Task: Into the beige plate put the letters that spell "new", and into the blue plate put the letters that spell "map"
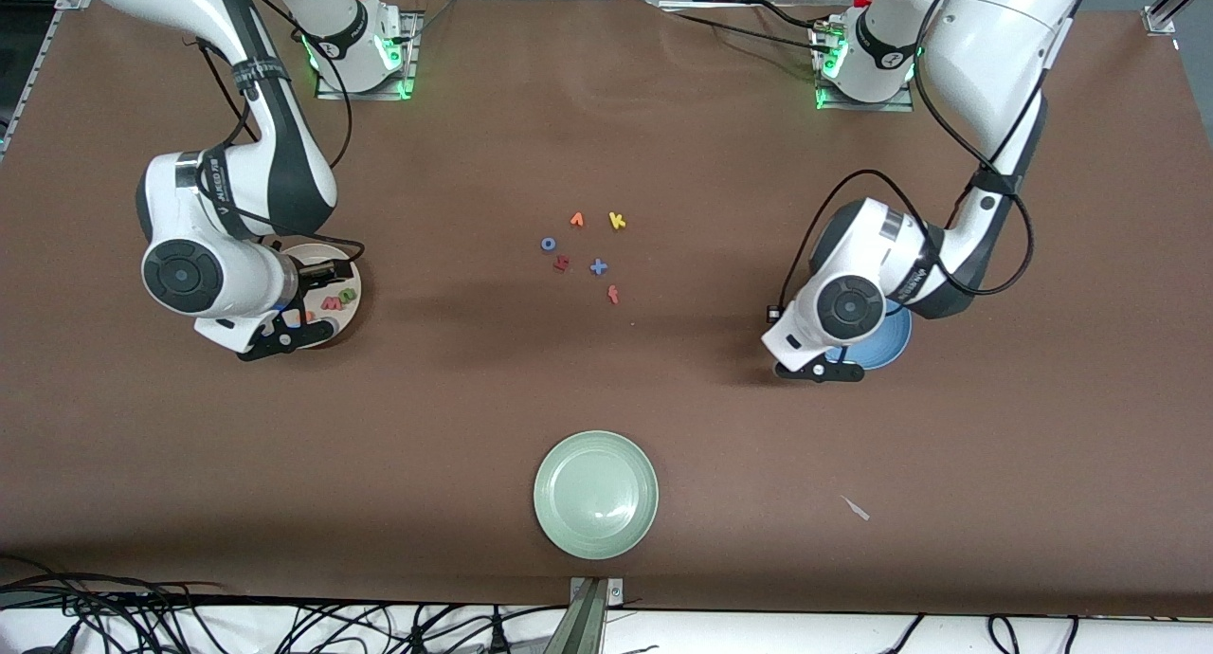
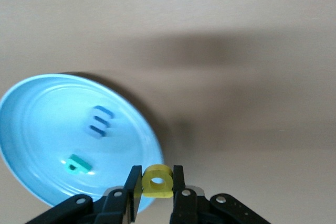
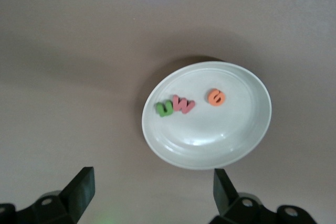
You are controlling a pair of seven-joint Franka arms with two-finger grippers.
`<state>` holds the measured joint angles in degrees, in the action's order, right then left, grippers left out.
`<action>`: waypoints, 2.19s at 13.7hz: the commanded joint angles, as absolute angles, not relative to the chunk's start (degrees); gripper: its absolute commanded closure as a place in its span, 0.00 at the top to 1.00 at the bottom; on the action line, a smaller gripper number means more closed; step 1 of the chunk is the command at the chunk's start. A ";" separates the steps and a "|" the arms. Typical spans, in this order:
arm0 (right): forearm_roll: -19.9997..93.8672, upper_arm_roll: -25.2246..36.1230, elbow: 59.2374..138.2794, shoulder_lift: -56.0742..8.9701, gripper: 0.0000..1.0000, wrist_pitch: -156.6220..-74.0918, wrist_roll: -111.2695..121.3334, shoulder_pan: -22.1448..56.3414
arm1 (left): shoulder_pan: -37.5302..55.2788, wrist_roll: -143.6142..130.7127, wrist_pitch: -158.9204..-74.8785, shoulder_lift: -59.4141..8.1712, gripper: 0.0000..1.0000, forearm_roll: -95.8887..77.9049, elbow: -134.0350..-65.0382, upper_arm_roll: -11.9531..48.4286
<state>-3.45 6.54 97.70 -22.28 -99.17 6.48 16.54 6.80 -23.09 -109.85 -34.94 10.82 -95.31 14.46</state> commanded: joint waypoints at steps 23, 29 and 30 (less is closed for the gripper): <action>-3.16 -5.89 95.63 0.35 1.00 -86.75 5.89 -0.79 | 3.25 -21.97 -105.21 -33.93 1.00 12.66 -84.91 17.31; -2.72 -5.89 95.18 0.35 1.00 -86.40 5.89 -1.58 | 1.50 -20.58 -102.31 -30.60 1.00 12.92 -79.20 17.23; -2.64 -5.89 95.19 0.35 1.00 -86.48 5.89 -1.58 | 1.49 -19.35 -101.61 -29.80 1.00 12.57 -79.02 17.05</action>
